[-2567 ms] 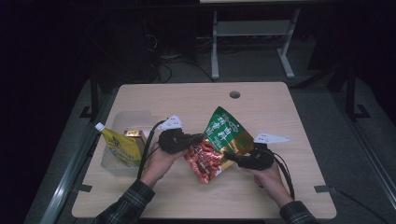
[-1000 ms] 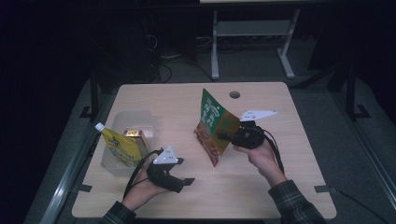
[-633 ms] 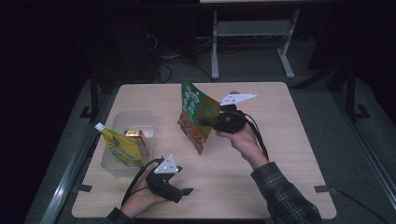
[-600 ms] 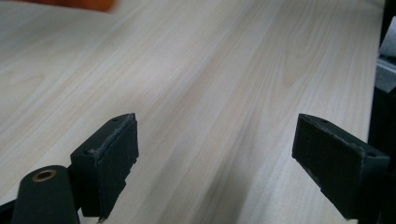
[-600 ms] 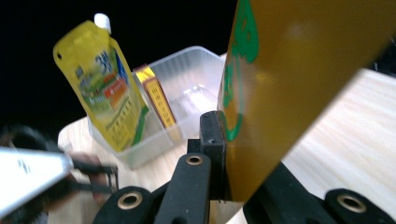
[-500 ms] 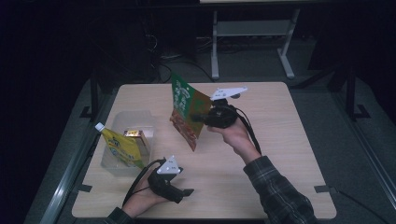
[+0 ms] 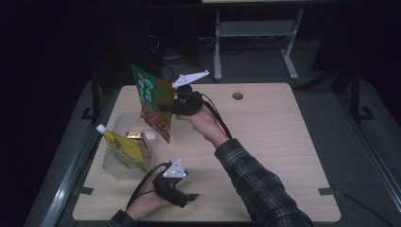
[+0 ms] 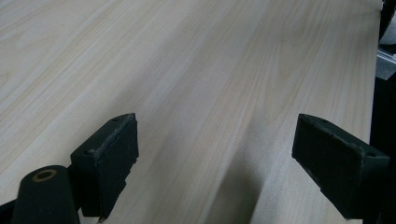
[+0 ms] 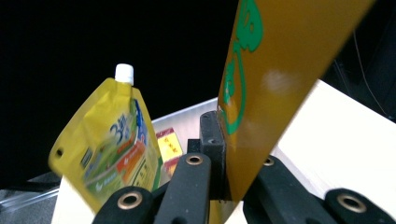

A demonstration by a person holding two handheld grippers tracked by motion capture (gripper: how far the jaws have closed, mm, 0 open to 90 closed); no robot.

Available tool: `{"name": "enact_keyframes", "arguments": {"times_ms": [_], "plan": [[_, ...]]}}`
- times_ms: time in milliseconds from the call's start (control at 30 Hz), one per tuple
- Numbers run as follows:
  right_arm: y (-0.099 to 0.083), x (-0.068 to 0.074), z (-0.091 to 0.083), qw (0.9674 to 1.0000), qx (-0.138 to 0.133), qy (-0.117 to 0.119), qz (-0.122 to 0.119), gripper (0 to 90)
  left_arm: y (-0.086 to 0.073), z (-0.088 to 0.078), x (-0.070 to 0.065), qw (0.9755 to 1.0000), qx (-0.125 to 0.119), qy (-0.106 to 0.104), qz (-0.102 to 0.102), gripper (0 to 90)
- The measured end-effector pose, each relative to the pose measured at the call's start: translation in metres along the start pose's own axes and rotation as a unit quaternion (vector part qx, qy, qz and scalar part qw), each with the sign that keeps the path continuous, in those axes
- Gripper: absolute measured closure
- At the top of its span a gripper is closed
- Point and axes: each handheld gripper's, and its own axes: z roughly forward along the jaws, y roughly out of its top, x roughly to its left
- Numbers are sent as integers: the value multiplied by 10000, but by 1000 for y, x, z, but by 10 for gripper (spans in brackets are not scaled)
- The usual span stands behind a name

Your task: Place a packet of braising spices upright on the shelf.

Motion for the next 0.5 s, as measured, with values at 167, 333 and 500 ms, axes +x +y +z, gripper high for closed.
{"name": "enact_keyframes", "arguments": {"times_ms": [167,333,500], "plan": [[10,-1,28,9998,70,138,-157,897,0,1,0,10000,21,-21,54,140],[14,-1,52,9995,175,131,-233,897,1,2,-1,9999,37,-89,48,140],[12,-4,68,9994,223,86,-246,897,1,2,-2,9999,7,-101,7,140]]}}
